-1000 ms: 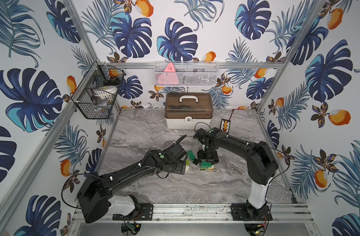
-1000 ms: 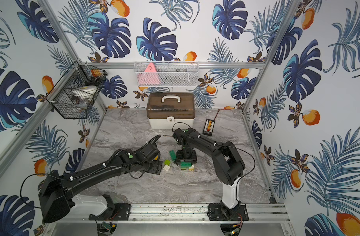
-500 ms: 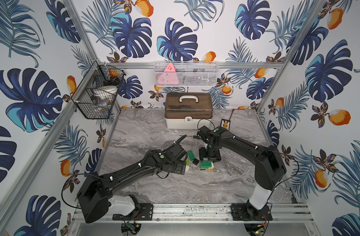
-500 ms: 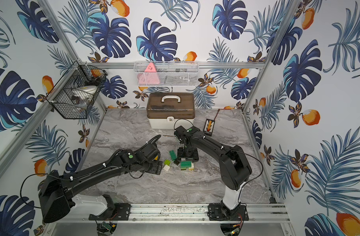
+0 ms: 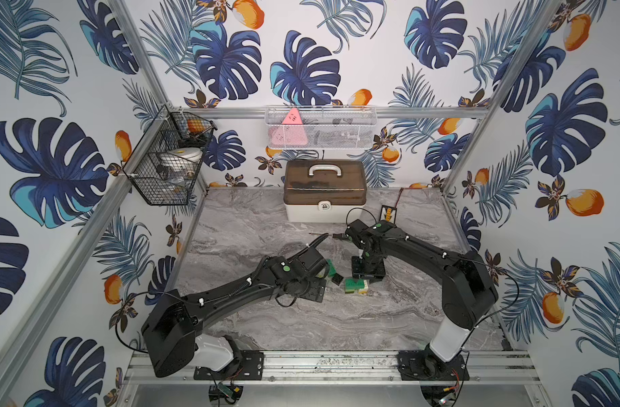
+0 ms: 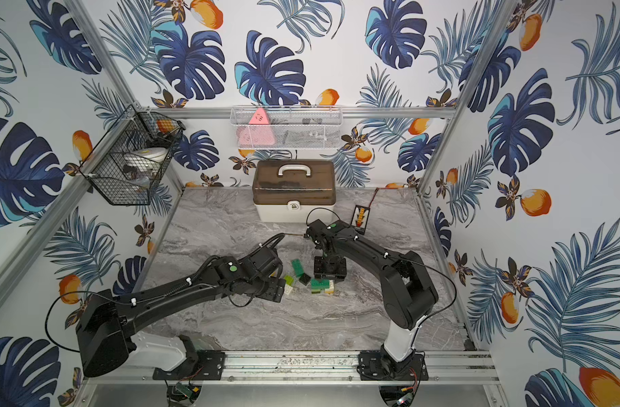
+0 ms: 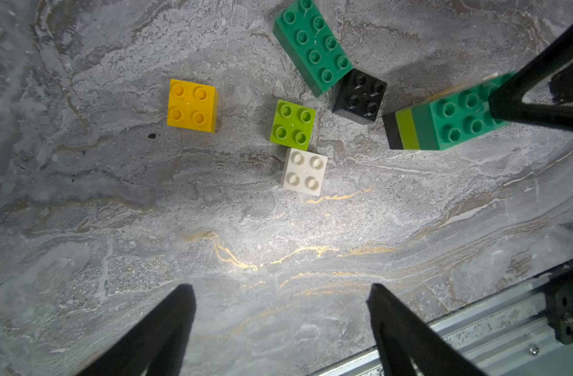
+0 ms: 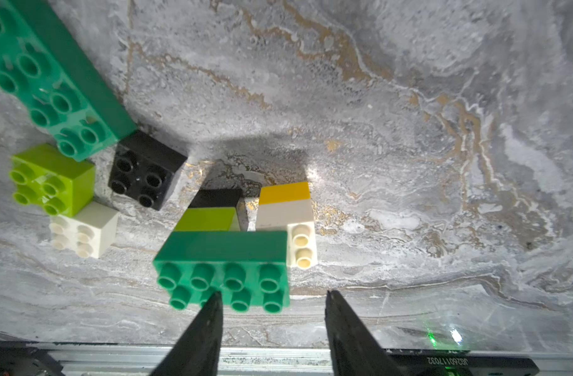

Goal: Assemble a giraffe with lego
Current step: Assemble the lego brick with the lego brick.

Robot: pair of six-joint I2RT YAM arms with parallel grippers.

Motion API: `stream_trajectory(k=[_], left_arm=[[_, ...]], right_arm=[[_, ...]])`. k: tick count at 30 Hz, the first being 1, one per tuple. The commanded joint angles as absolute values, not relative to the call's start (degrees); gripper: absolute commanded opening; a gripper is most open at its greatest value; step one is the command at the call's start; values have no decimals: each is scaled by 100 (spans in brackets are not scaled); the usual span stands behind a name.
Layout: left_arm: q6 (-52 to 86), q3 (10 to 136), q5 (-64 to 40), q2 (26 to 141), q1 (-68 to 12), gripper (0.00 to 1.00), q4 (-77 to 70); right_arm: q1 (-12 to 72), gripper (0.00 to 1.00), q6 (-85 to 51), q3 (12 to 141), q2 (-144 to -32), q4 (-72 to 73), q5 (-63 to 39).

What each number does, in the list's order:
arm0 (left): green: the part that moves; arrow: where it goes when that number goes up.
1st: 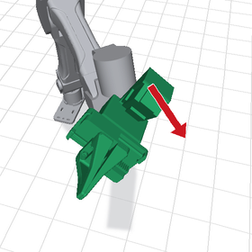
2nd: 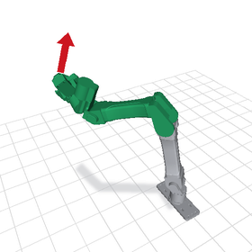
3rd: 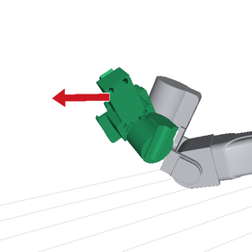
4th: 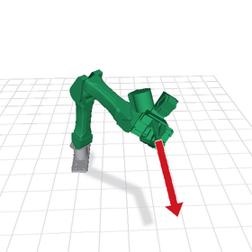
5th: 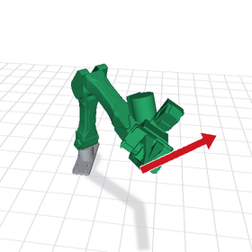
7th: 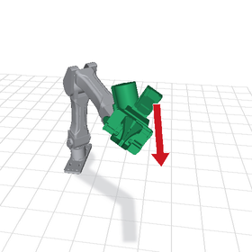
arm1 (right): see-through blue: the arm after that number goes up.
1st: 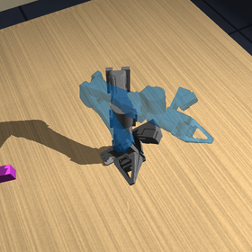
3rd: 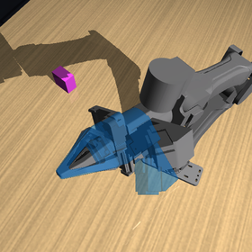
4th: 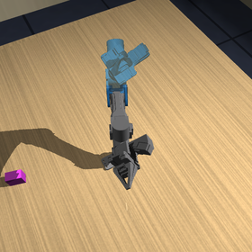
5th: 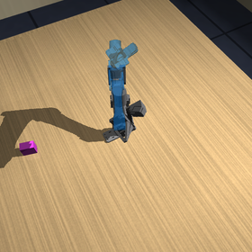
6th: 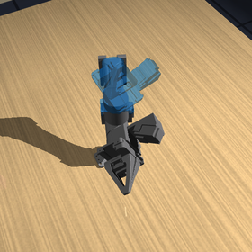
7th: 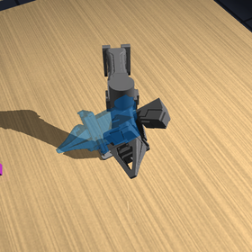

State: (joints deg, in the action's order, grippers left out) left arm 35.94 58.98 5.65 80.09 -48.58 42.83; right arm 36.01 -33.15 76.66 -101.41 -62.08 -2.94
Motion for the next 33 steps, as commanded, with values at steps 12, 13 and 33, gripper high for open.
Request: stream_trajectory(k=[12, 13, 33], left_arm=[[3604, 6072, 633, 8218, -4961, 89, 4228], [3617, 6073, 641, 8220, -4967, 89, 4227], [3645, 6130, 699, 8323, -5019, 89, 4264]], right_arm=[[3383, 42, -3129, 7285, -10055, -5958, -518], [3367, 41, -3122, 7240, -10052, -5948, -527], [3322, 32, -3153, 6714, -10065, -5653, -809]])
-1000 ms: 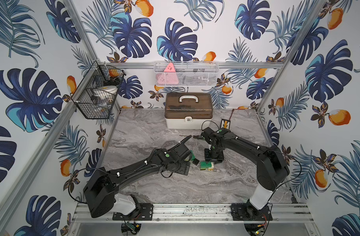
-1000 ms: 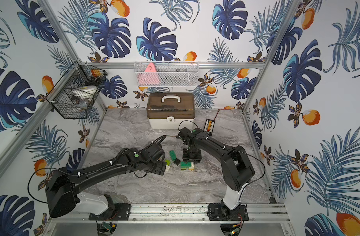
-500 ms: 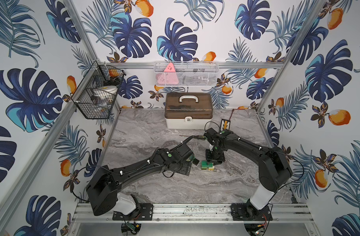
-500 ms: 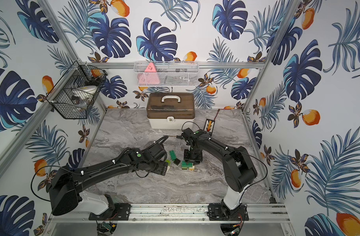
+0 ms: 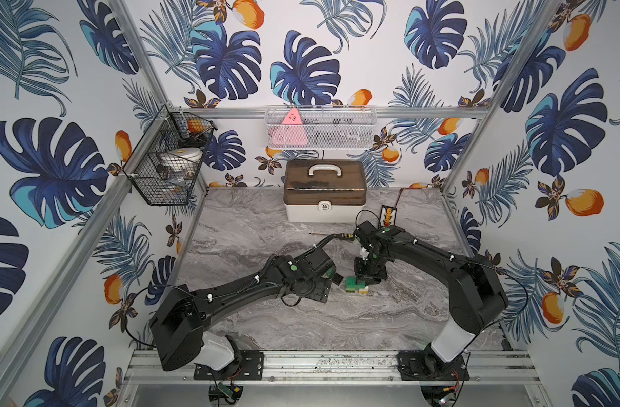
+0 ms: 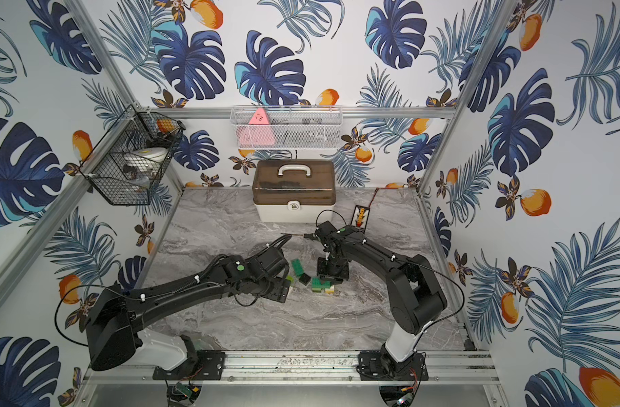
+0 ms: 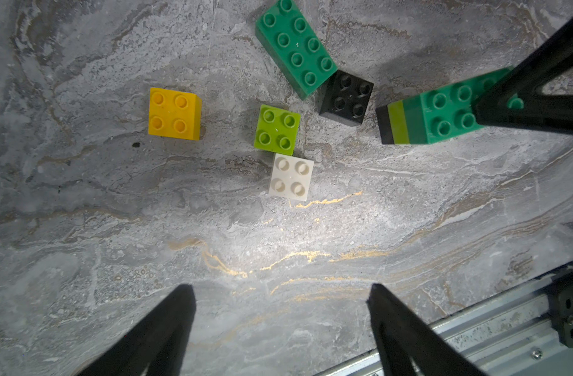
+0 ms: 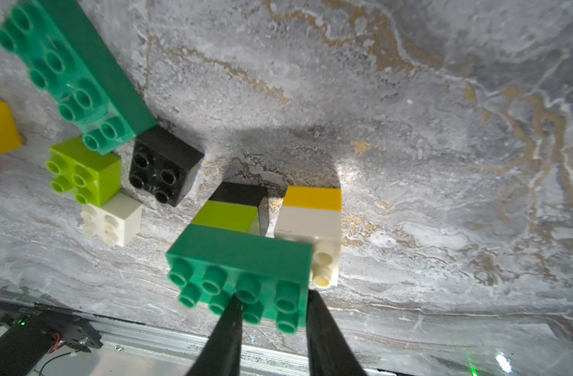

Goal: Assemble a giraffe with lego
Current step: Assemble the lego brick with the lego brick.

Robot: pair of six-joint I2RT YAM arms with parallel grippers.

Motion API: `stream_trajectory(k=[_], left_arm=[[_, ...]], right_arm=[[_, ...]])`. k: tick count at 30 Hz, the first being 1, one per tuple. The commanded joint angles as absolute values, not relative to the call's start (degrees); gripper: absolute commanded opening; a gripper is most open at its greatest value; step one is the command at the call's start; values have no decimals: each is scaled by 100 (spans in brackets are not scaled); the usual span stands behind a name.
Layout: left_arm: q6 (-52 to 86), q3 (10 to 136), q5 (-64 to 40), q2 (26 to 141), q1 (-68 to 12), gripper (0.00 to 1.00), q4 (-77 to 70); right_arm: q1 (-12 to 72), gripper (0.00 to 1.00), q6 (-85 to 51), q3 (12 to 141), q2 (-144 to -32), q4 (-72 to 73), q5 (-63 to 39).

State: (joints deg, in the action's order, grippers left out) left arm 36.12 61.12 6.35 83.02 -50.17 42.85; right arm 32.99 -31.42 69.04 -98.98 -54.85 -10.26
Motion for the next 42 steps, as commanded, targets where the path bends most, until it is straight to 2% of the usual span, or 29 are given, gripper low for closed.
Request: stream_trajectory(k=[1, 20, 36, 40, 42], left_arm=[[3647, 6124, 680, 8339, -5020, 89, 4247], [3559, 6264, 501, 8674, -5036, 89, 3996], [3478, 6290, 514, 8682, -5039, 89, 4015], [3454, 6318, 494, 8666, -5036, 89, 4041], [3437, 6353, 509, 8661, -5036, 89, 4064]], right_arm=[[3326, 32, -3164, 6670, -10055, -5634, -809], [3114, 33, -3127, 6478, -9896, -5881, -388], [3041, 34, -3181, 6395, -9865, -5796, -470], [3041, 41, -3183, 6696, -9784, -5829, -523], [3041, 56, -3188, 6887, -9748, -5854, -528]])
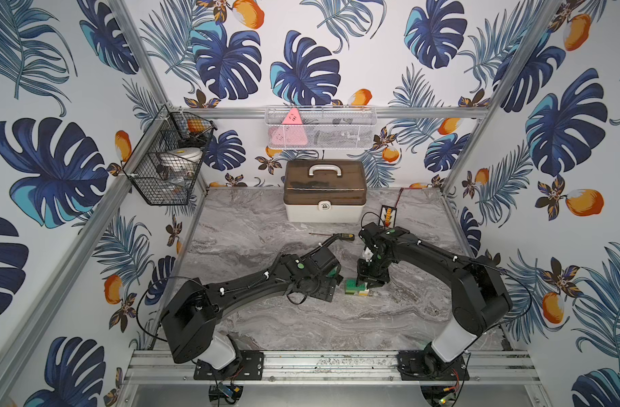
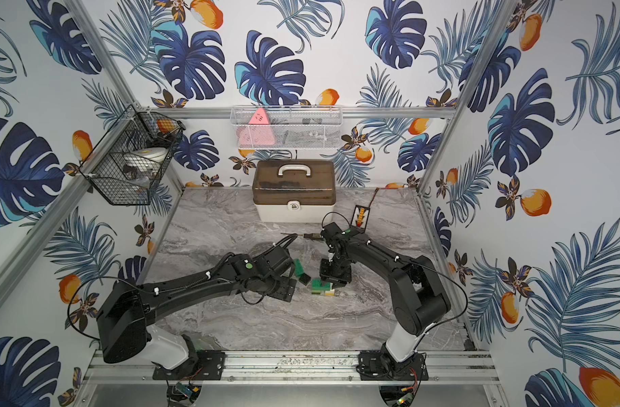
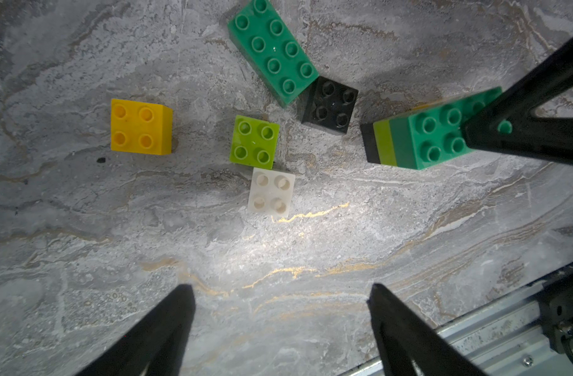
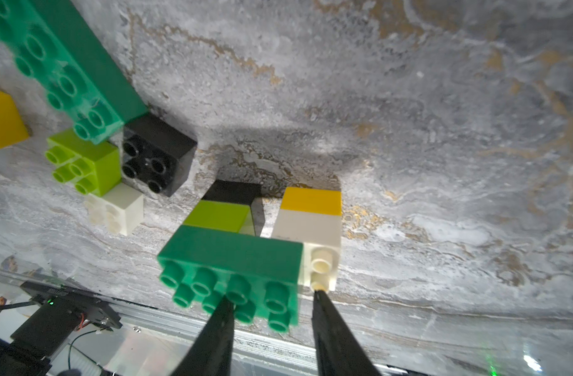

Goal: Assemble a giraffe with lego
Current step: Assemble the lego brick with the lego brick, then pick up the lego brick from the center of the board.

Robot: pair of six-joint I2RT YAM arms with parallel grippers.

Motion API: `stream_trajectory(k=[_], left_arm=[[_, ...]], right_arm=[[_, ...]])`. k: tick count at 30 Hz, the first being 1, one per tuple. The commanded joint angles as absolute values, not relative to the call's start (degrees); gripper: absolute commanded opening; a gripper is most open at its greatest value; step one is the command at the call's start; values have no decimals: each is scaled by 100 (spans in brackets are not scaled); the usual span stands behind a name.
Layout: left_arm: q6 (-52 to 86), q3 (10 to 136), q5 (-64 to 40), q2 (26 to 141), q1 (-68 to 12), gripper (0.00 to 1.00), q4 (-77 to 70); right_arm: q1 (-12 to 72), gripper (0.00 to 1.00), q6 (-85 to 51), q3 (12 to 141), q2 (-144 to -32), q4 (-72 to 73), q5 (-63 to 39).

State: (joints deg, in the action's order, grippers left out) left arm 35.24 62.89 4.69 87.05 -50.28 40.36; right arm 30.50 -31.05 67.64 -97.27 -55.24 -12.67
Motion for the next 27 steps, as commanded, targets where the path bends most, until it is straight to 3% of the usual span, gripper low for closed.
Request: stream_trajectory(k=[1, 6, 14, 21, 27], left_arm=[[3430, 6371, 508, 8657, -5027, 89, 4085], [3283, 6451, 521, 8614, -4837, 90, 4310], [2839, 6556, 142, 9400, -4573, 90, 4316], [2508, 6818, 517, 10244, -4570, 90, 4300], [2499, 6881, 326, 10687, -4572, 81, 3958]], right_arm=[[3041, 60, -3196, 6969, -9728, -5875, -527], [3041, 72, -3268, 7320, -9555, -5938, -618], [3041, 75, -3470, 6631, -8785, -5795, -725], [2882, 81, -3411, 6273, -8576, -5681, -739], [2463, 81, -3195, 6238, -8411, -5719, -887]])
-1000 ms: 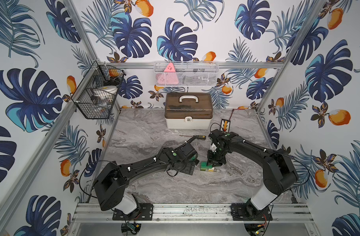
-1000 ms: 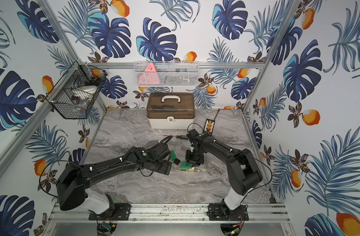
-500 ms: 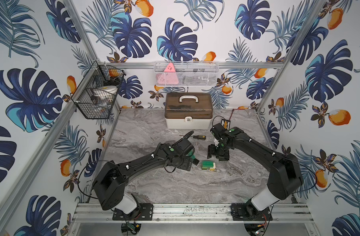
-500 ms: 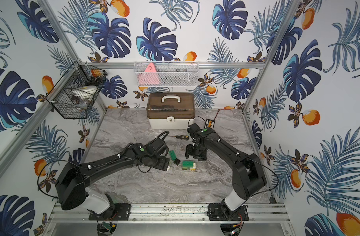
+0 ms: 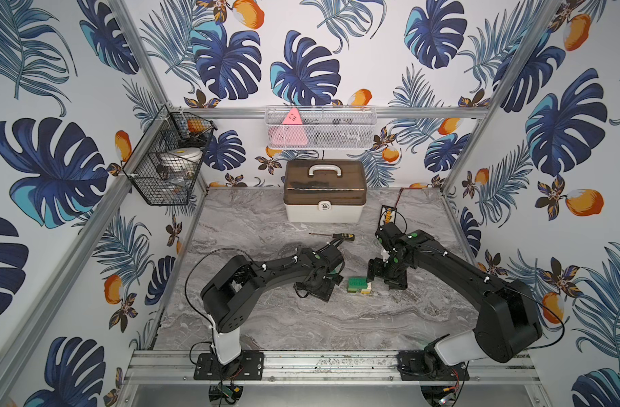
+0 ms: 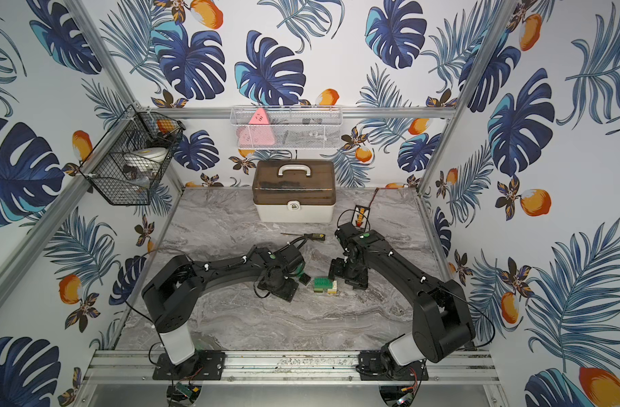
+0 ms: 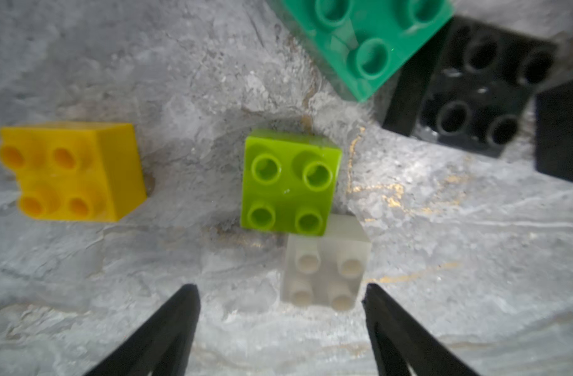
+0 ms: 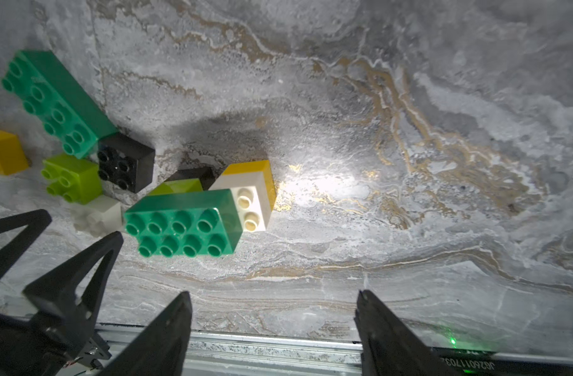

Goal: Assemble a giraffe with lego
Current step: Pick up the lego brick from the center of the board.

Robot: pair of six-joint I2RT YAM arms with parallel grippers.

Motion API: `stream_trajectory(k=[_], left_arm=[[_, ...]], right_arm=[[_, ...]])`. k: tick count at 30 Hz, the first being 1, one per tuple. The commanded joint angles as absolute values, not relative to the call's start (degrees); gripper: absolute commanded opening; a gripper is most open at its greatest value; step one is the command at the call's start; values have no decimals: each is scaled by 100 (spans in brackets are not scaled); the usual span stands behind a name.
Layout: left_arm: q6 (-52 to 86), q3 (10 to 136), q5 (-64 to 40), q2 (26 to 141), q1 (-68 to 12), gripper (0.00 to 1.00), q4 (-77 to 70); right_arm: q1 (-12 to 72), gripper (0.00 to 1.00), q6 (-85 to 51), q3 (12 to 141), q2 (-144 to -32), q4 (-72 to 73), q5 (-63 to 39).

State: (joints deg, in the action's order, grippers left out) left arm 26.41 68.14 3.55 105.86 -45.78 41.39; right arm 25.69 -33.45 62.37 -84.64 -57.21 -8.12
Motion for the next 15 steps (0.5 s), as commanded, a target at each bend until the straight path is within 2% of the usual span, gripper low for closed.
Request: stream_trajectory(k=[1, 4, 8, 15], left_arm=[[2511, 6912, 342, 10749, -4577, 78, 3937], [2518, 7014, 369, 10880, -4572, 68, 3905], [2515, 7125, 324, 10978, -4581, 61, 3827], [2619, 7124, 291, 10958, -4588, 30, 3910]], right_arm=[[2403, 81, -3146, 6242, -8410, -5730, -911], [2233, 81, -3051, 6221, -8426, -5705, -1020], [2086, 81, -2965, 6164, -8497, -5616, -1125], [1869, 81, -2779, 6013, -8652, -5479, -1060]])
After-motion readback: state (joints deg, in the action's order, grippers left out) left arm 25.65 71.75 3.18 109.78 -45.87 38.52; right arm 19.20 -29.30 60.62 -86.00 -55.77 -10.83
